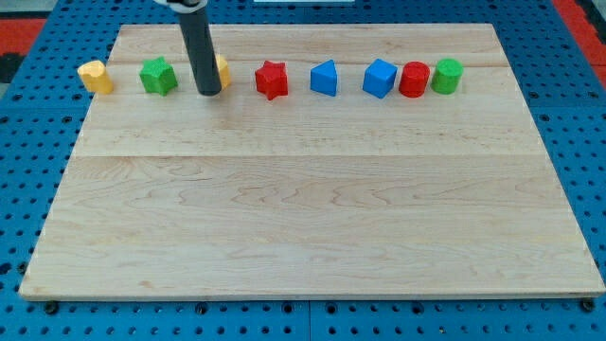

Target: Move the red star to the center of the board

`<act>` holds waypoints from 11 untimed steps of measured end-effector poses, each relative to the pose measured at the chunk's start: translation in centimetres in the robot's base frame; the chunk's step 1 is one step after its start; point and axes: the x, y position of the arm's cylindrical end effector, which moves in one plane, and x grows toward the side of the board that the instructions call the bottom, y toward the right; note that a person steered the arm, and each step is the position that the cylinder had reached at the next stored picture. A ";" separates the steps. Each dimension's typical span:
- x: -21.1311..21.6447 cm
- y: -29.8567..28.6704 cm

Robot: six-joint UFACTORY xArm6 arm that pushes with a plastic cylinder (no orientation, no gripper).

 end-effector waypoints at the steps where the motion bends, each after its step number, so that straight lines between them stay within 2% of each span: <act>1: -3.3 0.1; 3: 4.4 1.1; 5: -2.6 2.8; 7: -3.3 3.6; 8: -4.6 7.5; 9: -4.9 14.6; 10: -4.7 16.1; 11: -4.6 11.3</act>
